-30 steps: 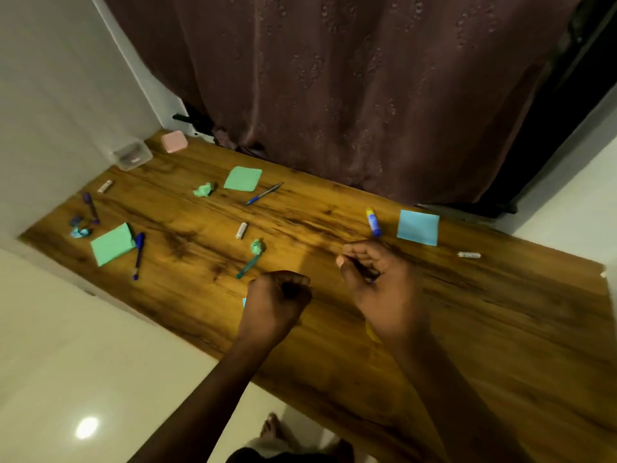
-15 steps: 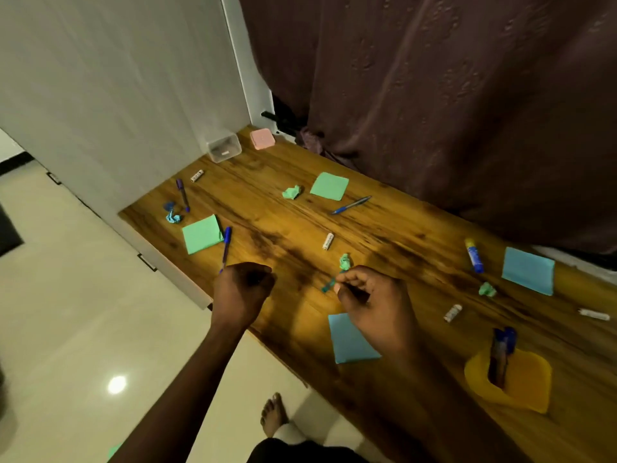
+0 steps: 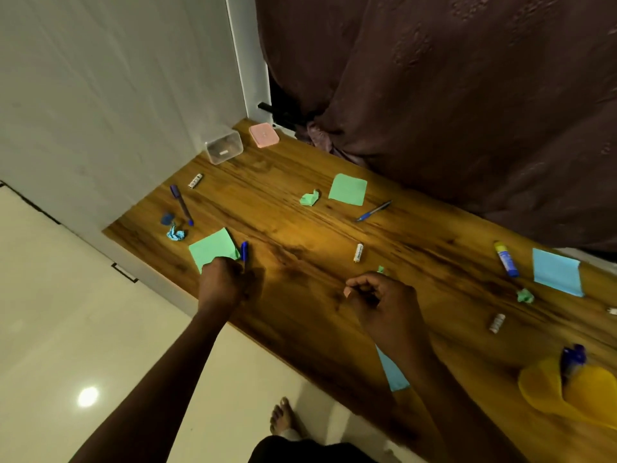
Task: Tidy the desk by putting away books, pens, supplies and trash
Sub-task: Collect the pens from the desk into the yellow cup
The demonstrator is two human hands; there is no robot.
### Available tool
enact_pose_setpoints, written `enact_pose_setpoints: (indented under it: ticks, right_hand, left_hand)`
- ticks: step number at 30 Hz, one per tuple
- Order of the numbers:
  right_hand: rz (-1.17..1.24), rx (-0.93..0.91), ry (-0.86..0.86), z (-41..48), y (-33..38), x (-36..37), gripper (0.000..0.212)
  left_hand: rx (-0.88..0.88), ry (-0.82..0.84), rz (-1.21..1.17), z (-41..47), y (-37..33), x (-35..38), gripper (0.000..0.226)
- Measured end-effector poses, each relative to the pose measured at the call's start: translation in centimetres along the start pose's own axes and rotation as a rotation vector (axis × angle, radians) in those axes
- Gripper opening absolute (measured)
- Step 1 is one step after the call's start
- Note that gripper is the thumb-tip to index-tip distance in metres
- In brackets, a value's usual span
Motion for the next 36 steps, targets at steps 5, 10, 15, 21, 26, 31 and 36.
enact_pose_setpoints:
  ticks: [5, 10, 15, 21, 26, 31, 36]
  right_hand:
    - [-0.008, 0.033, -0.054, 1.1, 0.1, 0.1, 0.004]
    - [-0.008, 0.07, -0.069, 4.2, -0.9, -1.0, 0.009]
    - [0.159, 0.269, -0.091, 10.2, -5.1, -1.8, 0.007]
    - [0.41, 0.564, -0.155, 19.3, -11.5, 0.1, 0.019]
    - [0.604, 0.78, -0.141, 23.5, -14.6, 3.0, 0.052]
    - [0.316, 0.853, -0.039, 25.7, -18.4, 4.1, 0.033]
    - [0.323, 0.818, -0.044, 24.6, -16.0, 3.4, 0.031]
  left_hand:
    - [-0.024, 0.078, 0.029, 2.0, 0.5, 1.1, 0.013]
    - [0.129, 0.088, 0.024, 1.4, -2.4, 1.3, 0.009]
    - [0.391, 0.047, -0.059, -2.3, -8.5, 0.5, 0.007]
    - [0.507, 0.14, -0.233, -6.2, -12.9, 0.5, 0.025]
    - [0.44, 0.231, -0.253, -6.9, -12.8, 1.8, 0.016]
    - [0.451, 0.273, -0.258, -7.3, -12.2, 2.3, 0.012]
    - [0.466, 0.237, -0.236, -7.1, -12.7, 1.1, 0.01]
Point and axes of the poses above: each hand's wrist, its own z-axis towards the middle knuckle, its own x-axis out of the palm, y = z × x, the point moved 10 cm from there along z, towards the middle knuckle, and after that the axes turned 5 degrees about z, right-handed, at the moved point
